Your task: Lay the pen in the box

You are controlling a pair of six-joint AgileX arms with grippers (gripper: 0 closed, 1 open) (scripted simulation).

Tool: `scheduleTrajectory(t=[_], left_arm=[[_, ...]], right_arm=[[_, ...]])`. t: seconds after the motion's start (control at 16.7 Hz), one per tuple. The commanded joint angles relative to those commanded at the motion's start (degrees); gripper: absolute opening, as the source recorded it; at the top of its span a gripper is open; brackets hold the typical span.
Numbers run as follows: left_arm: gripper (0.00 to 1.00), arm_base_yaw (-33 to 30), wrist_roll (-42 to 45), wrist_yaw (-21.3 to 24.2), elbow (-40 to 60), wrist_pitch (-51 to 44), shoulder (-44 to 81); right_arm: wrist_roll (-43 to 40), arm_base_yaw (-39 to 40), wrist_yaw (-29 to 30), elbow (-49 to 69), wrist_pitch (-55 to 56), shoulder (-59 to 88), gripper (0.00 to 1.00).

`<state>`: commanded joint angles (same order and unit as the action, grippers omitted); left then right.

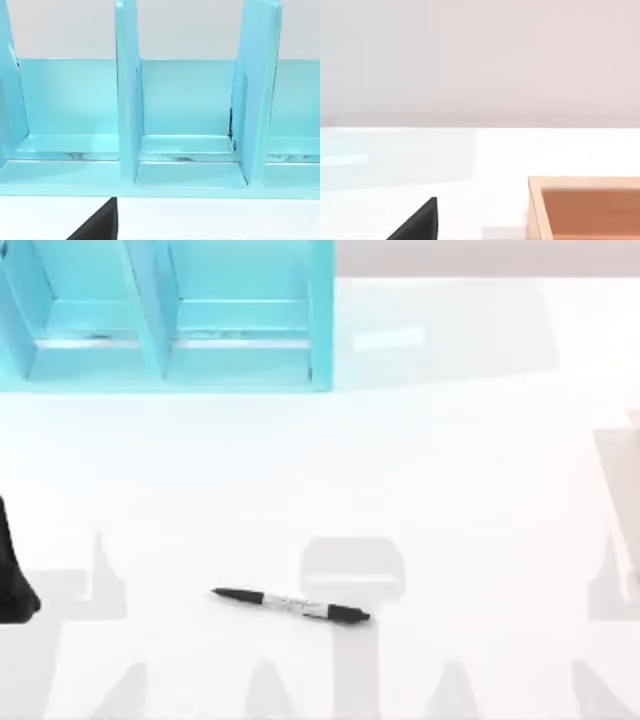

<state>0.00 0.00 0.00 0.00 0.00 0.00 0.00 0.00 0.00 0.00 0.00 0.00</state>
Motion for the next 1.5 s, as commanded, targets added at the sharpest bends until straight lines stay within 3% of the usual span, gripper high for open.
scheduleTrajectory(t=[0.3, 0.6, 1.5], left_arm=[[1.00, 0.0, 0.0, 0.0, 0.0, 0.0, 0.0], [1.00, 0.0, 0.0, 0.0, 0.0, 0.0, 0.0], [1.00, 0.0, 0.0, 0.0, 0.0, 0.0, 0.0]], right_arm=[[-1.0, 1.3, -0.6, 2.0, -1.6, 3.0, 1.00], [-6.1, 7.5, -3.1, 12.6, -9.9, 18.1, 1.00], [-27.1, 34.3, -10.7, 73.2, -52.1, 91.3, 1.00]])
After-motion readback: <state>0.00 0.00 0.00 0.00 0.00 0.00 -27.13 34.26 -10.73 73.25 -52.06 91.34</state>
